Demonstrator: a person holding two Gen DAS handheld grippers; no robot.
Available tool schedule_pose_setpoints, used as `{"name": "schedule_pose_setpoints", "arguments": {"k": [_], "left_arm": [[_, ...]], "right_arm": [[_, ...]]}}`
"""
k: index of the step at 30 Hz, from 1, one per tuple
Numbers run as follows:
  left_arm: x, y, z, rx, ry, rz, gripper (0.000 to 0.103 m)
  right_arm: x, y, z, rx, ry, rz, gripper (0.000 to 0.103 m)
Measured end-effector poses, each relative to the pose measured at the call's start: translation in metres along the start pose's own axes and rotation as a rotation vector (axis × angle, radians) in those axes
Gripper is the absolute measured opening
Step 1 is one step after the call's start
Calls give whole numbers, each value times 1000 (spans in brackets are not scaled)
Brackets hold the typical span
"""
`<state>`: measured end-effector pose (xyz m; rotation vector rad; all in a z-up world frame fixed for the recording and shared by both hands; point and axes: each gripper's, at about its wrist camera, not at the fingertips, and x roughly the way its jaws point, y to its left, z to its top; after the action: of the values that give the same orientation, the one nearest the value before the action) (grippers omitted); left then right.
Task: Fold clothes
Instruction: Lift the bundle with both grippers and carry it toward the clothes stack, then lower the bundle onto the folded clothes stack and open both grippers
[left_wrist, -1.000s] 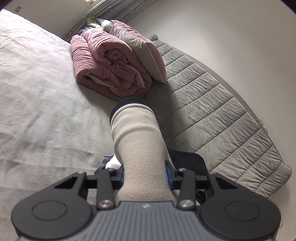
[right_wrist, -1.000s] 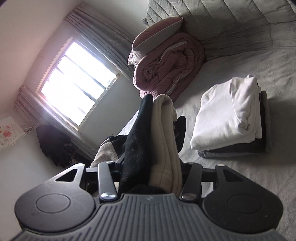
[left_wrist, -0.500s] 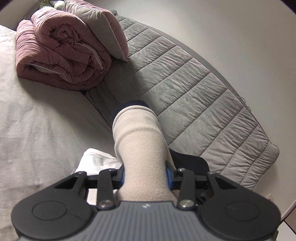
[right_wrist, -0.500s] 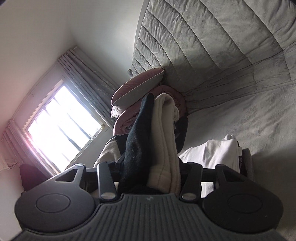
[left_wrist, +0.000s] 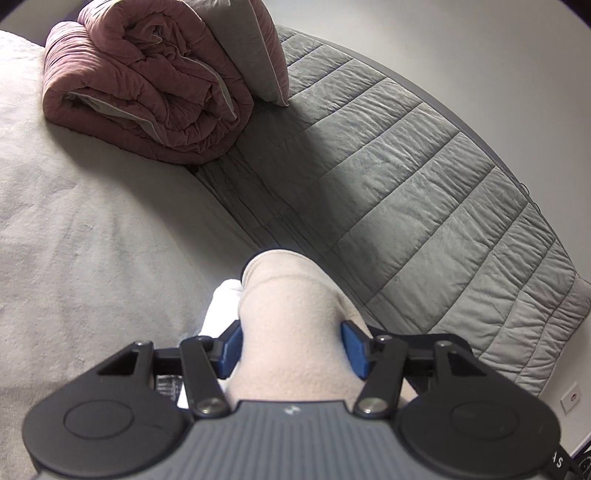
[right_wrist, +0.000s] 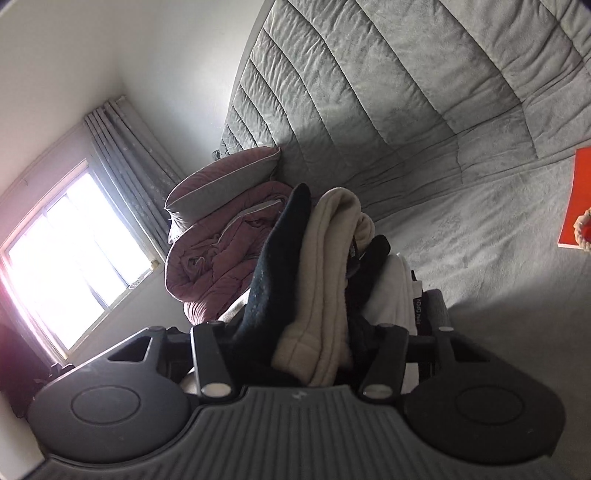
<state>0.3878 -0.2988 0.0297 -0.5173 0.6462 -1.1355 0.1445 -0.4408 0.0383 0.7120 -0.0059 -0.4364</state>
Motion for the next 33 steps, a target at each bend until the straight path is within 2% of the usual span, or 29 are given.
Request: {"name": "schedule_pose_setpoints", "arguments": {"k": [5,8,10,11,13,14,16,17,20,22,24,26,30,33], "left_arm": [[-12,-20,11,95,-81,93,61],[-20,-32,20,153,-145,145,61],[-23,-40,25,200,-179,153,59],[-23,-43,27,224,-179,147,52],[-17,-49,28,258,-148,132,42],[-11,-50,27,273,-125,135,35],[0,-47,24,297,-91,160,28],[5,-46,22,309,-74,172,28],[19,-40,17,325,-38,200,27],[27,-35,12,335,-25,203,27],[35,-37,6,369,-29,206,27],[43,-40,3,384,-36,210,27],[48,-34,0,349,-47,205,27],[47,-36,1,349,-45,216,27]], "right_arm": [[-12,0,12,-27,-38,-24,77],[-24,3,23,-75,-104,-48,79],[-28,12,32,-156,-150,-49,79],[-26,18,35,-218,-162,-45,77],[-20,33,36,-352,-173,-33,63],[-17,40,37,-419,-178,-27,61],[-3,48,33,-543,-154,-20,50],[5,48,29,-582,-126,-23,47],[34,39,17,-678,-26,-78,26],[47,23,12,-684,16,-116,25],[55,3,13,-635,46,-124,24],[57,-7,12,-596,52,-125,24],[58,-19,10,-537,52,-119,24],[56,-18,7,-535,37,-118,24]]}}
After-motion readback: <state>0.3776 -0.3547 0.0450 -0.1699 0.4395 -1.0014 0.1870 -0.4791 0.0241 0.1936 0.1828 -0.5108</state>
